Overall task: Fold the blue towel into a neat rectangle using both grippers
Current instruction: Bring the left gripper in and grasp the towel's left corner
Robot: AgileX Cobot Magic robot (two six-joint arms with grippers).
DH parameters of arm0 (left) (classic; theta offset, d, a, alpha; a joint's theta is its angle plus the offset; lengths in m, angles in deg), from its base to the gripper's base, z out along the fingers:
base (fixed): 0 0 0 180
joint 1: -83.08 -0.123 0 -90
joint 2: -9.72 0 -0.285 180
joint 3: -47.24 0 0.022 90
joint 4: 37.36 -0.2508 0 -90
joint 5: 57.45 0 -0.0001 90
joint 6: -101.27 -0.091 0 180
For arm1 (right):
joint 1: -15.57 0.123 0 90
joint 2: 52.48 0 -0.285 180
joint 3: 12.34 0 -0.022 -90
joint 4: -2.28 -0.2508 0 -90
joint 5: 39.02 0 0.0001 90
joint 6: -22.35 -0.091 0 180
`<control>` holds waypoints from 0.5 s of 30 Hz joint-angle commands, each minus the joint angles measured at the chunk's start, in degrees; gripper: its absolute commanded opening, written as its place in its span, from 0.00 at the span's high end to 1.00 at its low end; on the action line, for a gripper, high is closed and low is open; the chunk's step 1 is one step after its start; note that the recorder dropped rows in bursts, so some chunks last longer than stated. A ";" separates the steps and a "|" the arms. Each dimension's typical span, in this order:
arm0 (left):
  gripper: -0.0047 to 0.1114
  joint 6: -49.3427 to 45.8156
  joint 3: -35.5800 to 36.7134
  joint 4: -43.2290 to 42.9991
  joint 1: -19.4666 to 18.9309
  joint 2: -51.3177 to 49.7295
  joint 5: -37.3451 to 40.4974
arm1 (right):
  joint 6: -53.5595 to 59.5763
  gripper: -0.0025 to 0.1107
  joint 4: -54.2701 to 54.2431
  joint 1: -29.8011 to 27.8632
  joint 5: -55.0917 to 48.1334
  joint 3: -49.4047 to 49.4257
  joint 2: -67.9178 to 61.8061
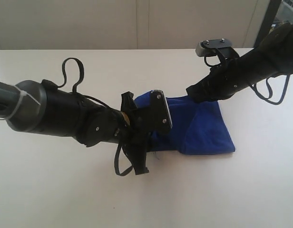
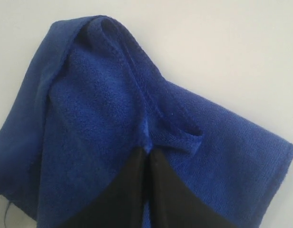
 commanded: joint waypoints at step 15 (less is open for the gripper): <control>0.86 -0.75 -0.08 -0.09 0.45 -3.30 -2.80 | -0.27 0.98 -0.05 -0.22 0.18 -0.35 0.05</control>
